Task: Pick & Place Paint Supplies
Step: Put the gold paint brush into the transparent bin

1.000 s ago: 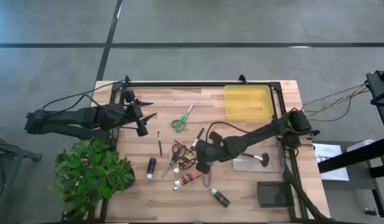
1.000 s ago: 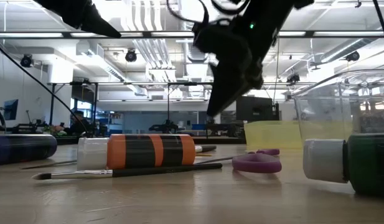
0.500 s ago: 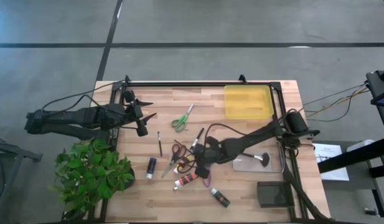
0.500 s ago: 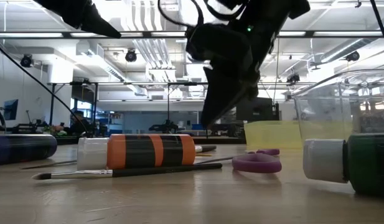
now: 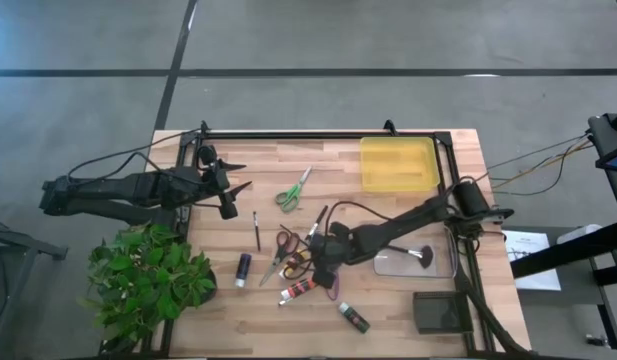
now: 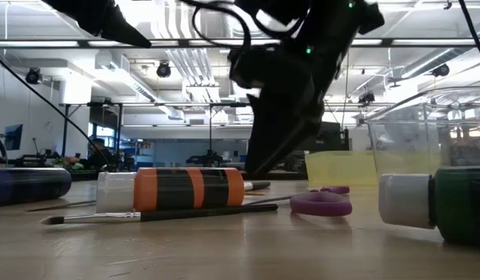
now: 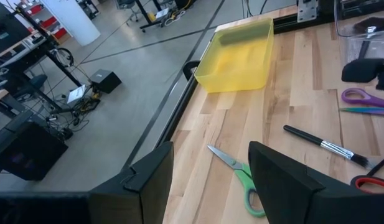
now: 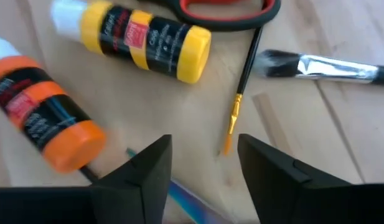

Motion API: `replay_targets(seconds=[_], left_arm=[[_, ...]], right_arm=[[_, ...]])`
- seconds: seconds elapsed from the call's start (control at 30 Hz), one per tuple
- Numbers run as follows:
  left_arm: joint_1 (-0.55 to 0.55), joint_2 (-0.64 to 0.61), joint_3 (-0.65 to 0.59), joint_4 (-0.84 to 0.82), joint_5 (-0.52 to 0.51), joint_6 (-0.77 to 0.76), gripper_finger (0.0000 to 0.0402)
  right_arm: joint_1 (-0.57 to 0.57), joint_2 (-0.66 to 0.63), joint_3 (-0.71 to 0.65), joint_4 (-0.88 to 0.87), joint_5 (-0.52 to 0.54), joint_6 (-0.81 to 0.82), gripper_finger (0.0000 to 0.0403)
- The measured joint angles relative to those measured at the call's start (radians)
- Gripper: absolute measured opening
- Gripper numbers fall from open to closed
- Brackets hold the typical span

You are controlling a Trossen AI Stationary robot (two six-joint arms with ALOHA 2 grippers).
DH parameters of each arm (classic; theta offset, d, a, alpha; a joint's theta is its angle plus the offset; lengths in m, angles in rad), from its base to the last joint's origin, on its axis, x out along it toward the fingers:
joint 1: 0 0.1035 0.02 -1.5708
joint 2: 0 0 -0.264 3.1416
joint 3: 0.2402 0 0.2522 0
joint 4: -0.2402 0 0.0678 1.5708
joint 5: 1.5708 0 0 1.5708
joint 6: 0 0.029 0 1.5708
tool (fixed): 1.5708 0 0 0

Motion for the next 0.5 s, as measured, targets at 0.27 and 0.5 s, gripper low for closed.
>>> replay_targets(seconds=[0.27, 0.5], left_arm=[[0.000, 0.000, 0.000, 0.000, 0.000, 0.000, 0.0214], [0.000, 0.000, 0.000, 0.000, 0.000, 0.000, 0.0214]], right_arm=[[-0.010, 0.031, -0.001, 0.024, 0.026, -0.024, 0.0189], [-0.023, 0.037, -0.002, 0.030, 0.041, -0.037, 0.0189]])
